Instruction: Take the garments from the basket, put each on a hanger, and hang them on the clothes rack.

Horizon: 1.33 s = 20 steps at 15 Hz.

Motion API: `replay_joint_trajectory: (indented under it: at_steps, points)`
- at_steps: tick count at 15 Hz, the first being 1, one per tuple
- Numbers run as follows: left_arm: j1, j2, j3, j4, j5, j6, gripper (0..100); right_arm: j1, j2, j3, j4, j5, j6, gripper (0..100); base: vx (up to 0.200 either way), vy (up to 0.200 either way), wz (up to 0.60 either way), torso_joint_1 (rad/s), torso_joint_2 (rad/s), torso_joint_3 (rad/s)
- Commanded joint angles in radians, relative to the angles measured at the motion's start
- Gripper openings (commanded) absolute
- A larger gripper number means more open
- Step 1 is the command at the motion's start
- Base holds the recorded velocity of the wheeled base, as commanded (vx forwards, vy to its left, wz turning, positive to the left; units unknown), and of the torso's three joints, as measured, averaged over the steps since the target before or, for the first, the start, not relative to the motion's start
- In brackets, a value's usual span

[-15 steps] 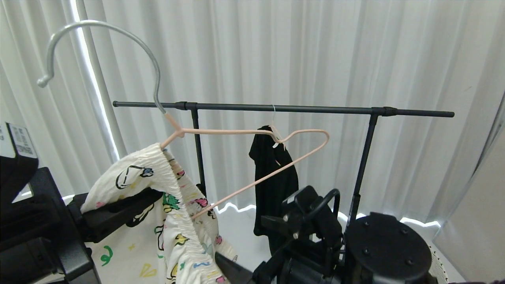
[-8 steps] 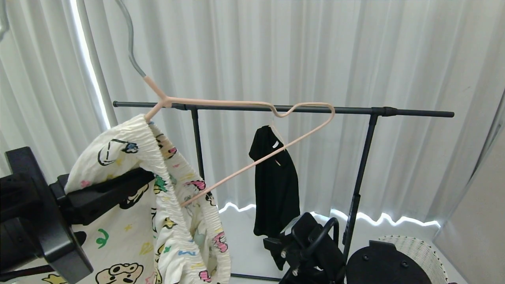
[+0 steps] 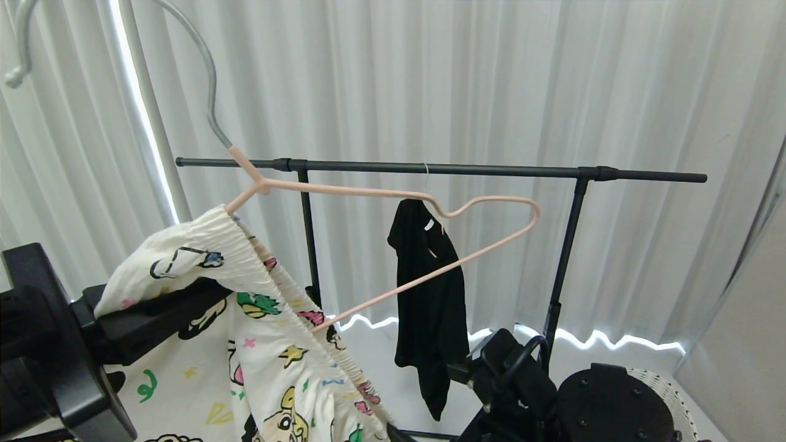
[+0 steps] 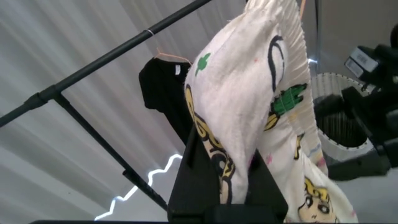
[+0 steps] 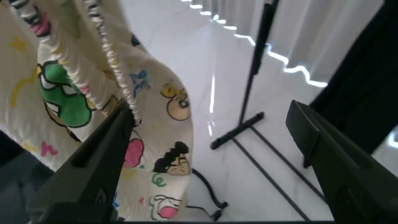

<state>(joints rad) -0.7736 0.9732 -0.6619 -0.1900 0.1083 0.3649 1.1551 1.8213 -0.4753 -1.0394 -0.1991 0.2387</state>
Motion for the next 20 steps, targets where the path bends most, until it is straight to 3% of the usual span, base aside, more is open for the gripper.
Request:
replay_joint_trajectory:
  at_steps: [1,5,9,16,20]
  points:
    - [0.002,-0.030,0.028,-0.002,0.002,0.002,0,-0.072,-0.033,0.040,0.001,0.000,-0.024,100,0.000,0.000,0.00,0.000,0.00,0.000]
    - [0.004,-0.090,0.133,-0.002,0.002,0.048,0,-0.249,-0.102,0.092,0.001,0.007,-0.081,100,0.000,0.000,0.00,0.000,0.00,0.000]
    - [0.019,-0.083,0.206,-0.002,0.001,0.049,0,-0.345,-0.142,0.110,0.001,0.009,-0.088,100,0.000,0.000,0.00,0.000,0.00,0.000]
    - [0.053,-0.067,0.375,-0.002,-0.001,0.019,0,-0.393,-0.175,0.112,0.002,0.014,-0.096,100,0.000,0.000,0.00,0.000,0.00,0.000]
    - [0.088,0.038,0.340,-0.002,0.044,0.006,0,-0.344,-0.260,0.106,0.076,0.147,-0.274,100,0.000,0.000,0.00,0.000,0.00,0.000]
